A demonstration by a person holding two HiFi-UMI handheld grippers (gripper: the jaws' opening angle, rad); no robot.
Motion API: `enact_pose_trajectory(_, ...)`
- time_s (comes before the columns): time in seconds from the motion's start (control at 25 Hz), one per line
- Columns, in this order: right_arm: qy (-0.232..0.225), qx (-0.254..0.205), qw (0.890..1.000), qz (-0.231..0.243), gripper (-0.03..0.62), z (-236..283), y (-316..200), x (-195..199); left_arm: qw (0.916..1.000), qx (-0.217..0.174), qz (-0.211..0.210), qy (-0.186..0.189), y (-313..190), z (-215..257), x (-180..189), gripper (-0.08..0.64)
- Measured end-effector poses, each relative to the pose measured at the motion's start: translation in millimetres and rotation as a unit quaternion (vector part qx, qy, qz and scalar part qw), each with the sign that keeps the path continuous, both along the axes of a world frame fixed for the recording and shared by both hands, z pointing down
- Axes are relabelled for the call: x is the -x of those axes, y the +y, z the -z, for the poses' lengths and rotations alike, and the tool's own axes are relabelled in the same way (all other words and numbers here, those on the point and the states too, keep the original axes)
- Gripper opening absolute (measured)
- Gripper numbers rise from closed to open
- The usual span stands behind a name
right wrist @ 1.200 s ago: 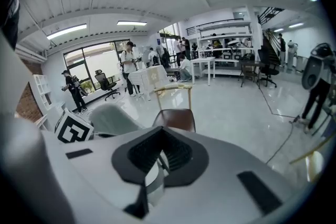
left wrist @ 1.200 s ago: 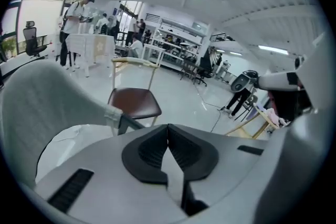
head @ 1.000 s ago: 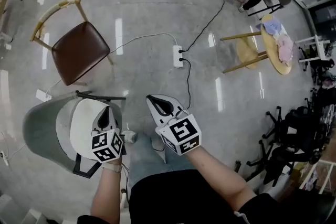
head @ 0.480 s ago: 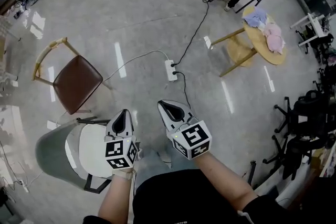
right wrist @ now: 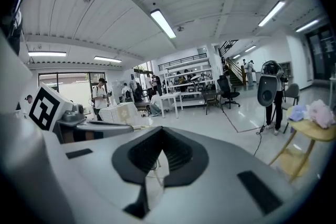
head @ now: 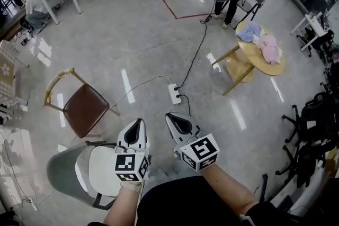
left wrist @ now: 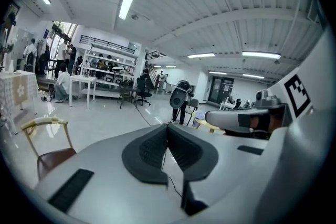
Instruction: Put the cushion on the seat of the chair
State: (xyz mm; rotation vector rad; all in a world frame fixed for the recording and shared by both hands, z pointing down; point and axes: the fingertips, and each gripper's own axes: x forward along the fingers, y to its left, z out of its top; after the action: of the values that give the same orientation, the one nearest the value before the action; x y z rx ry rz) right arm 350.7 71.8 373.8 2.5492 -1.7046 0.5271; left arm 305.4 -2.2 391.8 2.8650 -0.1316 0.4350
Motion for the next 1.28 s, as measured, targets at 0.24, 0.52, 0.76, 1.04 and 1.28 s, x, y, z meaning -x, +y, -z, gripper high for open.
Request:
enact_pose_trajectory(0.24,0.020,-0.035,0.999,-0.008,0.008,27.5,3.8,-12.8,0.9988,-0.038,-0.014,0.026,9.9,31.7,-11.8,0.012)
enact_pose_trajectory(0.52,0.039,-0.058,0.997,-0.016,0.008,49.7,10.3,-22.5,0.9978,-0.044,-0.029,0.041,22.3,49.8,-19.7,0.012)
enact_pose_trajectory(0.76,0.050,-0.064,0.997,-0.018,0.008,56.9,14.5,-27.4,0.9966,-0.054,-0.036,0.049,29.6,54.5,-25.5,0.012)
enact_pose_trajectory(1.04,0.067,-0.059,0.996,-0.011,0.006,58.7,16.3,-23.9,0.9963,-0.059,-0.038,0.051,33.3,55.8,-24.4,0.012)
enact_pose_trajectory(1.28,0.066,-0.059,0.996,-0.009,0.006,60.9,20.6,-23.0,0.9963,-0.060,-0.031,0.053,34.5,58.9,-20.8,0.012)
